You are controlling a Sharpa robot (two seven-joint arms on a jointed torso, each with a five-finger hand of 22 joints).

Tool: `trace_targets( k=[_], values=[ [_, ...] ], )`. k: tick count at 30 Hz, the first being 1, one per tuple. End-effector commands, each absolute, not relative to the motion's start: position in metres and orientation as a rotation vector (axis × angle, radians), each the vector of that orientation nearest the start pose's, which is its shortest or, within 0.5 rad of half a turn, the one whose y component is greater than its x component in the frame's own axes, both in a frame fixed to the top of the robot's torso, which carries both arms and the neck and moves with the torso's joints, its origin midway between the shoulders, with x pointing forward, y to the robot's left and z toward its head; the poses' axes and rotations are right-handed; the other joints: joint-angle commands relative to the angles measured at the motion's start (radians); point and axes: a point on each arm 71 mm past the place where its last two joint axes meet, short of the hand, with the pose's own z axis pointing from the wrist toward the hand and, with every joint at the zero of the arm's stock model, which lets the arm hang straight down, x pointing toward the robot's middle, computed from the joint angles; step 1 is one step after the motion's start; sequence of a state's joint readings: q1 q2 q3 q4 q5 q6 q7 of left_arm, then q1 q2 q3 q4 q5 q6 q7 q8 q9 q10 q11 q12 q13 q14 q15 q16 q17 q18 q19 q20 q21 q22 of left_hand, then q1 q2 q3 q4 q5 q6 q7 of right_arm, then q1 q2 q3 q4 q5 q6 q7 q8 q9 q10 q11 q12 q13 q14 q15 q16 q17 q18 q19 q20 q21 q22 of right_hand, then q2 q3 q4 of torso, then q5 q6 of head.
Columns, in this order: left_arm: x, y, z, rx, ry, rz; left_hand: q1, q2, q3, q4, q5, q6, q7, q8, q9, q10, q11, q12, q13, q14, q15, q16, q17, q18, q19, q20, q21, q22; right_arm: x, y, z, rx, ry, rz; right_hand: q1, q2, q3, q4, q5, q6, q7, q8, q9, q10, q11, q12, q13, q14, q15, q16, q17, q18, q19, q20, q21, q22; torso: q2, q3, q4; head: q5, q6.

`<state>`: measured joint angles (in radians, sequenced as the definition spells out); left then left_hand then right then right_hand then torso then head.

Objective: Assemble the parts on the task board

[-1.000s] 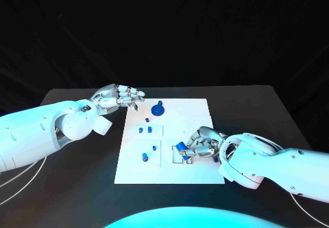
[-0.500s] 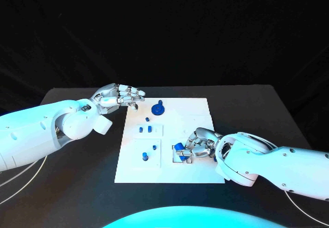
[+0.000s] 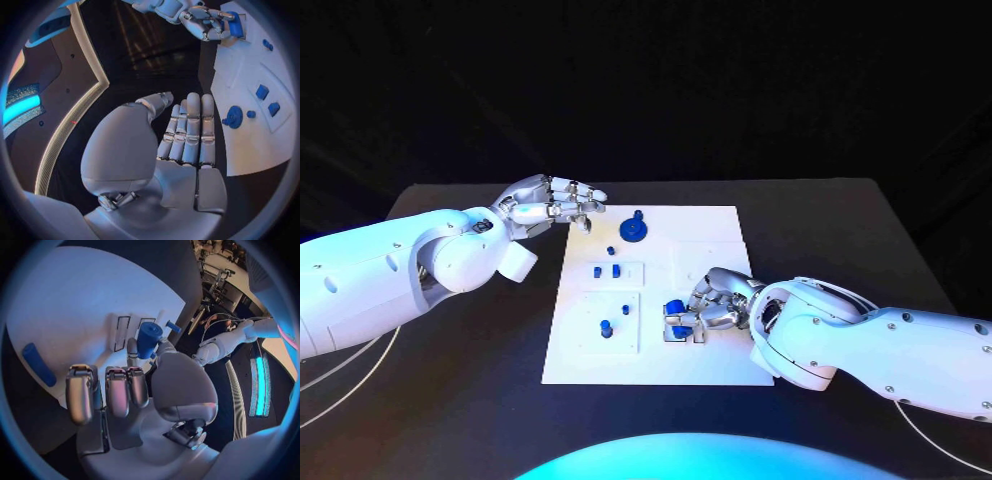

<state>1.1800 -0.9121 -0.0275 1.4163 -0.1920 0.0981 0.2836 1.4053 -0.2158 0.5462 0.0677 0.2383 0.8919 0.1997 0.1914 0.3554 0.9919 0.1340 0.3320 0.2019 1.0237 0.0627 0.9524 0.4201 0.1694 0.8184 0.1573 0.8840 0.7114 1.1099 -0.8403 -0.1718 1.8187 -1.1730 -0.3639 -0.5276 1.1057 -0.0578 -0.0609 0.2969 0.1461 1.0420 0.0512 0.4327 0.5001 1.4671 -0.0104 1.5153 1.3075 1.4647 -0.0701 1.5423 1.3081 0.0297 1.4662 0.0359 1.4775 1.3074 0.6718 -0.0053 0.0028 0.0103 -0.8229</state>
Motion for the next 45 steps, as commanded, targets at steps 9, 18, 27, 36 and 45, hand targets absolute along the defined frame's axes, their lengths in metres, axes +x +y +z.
trace_targets(
  k=[9, 18, 27, 36, 45],
  values=[
    [0.49, 0.251, -0.193, -0.916, 1.735, -1.655, -0.011, -0.001, -0.004, 0.007, 0.003, -0.008, -0.001, 0.003, 0.0, -0.007, 0.001, 0.005, 0.0, -0.006, 0.0, -0.003, -0.001, 0.013, -0.001, 0.005, -0.007, -0.002, 0.385, -0.146, -0.257, 0.236, 2.073, 0.617, -0.154, -0.002, -0.074, 0.001, -0.093, -0.019, 0.01, 0.009, 0.003, 0.057, -0.002, -0.019, 0.194, 0.088, -0.005, 0.002, 0.174, -0.011, 0.082, -0.004, -0.007, 0.238, -0.001, 0.0003, -0.0005, -0.001, 0.003],
    [0.49, 0.252, -0.193, -0.922, 1.732, -1.654, -0.016, 0.0, -0.005, 0.01, 0.003, -0.009, 0.0, 0.003, 0.0, -0.007, 0.001, 0.006, 0.0, -0.006, 0.001, -0.003, -0.001, 0.013, -0.001, 0.006, -0.009, -0.003, 0.381, -0.151, -0.255, 0.219, 2.062, 0.636, -0.093, 0.023, -0.061, -0.005, -0.054, -0.024, 0.011, 0.014, 0.004, 0.057, -0.002, -0.02, 0.195, 0.089, -0.004, 0.002, 0.175, -0.011, 0.082, -0.003, -0.006, 0.239, 0.0, 0.0009, 0.0003, 0.0, 0.001],
    [0.49, 0.254, -0.193, -0.925, 1.731, -1.649, -0.015, 0.0, -0.005, 0.01, 0.004, -0.009, -0.001, 0.003, 0.0, -0.008, 0.001, 0.006, 0.0, -0.006, 0.001, -0.003, -0.001, 0.013, -0.001, 0.006, -0.01, -0.003, 0.37, -0.153, -0.251, 0.185, 2.067, 0.692, 0.085, 0.004, -0.066, -0.009, -0.005, -0.027, 0.009, 0.019, 0.001, 0.061, -0.003, -0.017, 0.201, 0.09, -0.006, 0.002, 0.18, -0.012, 0.083, -0.004, 0.0, 0.24, -0.001, 0.0009, -0.0015, 0.002, -0.003],
    [0.49, 0.255, -0.194, -0.927, 1.731, -1.645, -0.015, 0.001, -0.004, 0.01, 0.004, -0.009, -0.001, 0.004, 0.0, -0.008, 0.001, 0.006, 0.0, -0.006, 0.0, -0.003, -0.001, 0.013, -0.001, 0.006, -0.011, -0.004, 0.366, -0.154, -0.253, 0.182, 2.08, 0.695, 0.097, 0.001, -0.067, -0.007, -0.009, -0.026, 0.009, 0.021, 0.001, 0.064, -0.003, -0.012, 0.205, 0.091, -0.006, 0.005, 0.187, -0.014, 0.085, -0.004, 0.01, 0.243, -0.001, 0.0, 0.0, 0.0, -0.003],
    [0.49, 0.255, -0.194, -0.927, 1.731, -1.644, -0.014, 0.002, -0.003, 0.01, 0.005, -0.009, -0.001, 0.004, 0.0, -0.008, 0.001, 0.007, 0.0, -0.007, 0.0, -0.003, -0.001, 0.013, -0.001, 0.006, -0.011, -0.004, 0.37, -0.156, -0.257, 0.167, 2.094, 0.666, 0.111, 0.018, -0.065, -0.007, 0.001, -0.024, 0.007, 0.021, -0.001, 0.065, -0.004, -0.011, 0.206, 0.092, -0.007, 0.006, 0.19, -0.015, 0.086, -0.005, 0.013, 0.243, -0.001, 0.0004, 0.0004, 0.001, -0.003]
  ],
)
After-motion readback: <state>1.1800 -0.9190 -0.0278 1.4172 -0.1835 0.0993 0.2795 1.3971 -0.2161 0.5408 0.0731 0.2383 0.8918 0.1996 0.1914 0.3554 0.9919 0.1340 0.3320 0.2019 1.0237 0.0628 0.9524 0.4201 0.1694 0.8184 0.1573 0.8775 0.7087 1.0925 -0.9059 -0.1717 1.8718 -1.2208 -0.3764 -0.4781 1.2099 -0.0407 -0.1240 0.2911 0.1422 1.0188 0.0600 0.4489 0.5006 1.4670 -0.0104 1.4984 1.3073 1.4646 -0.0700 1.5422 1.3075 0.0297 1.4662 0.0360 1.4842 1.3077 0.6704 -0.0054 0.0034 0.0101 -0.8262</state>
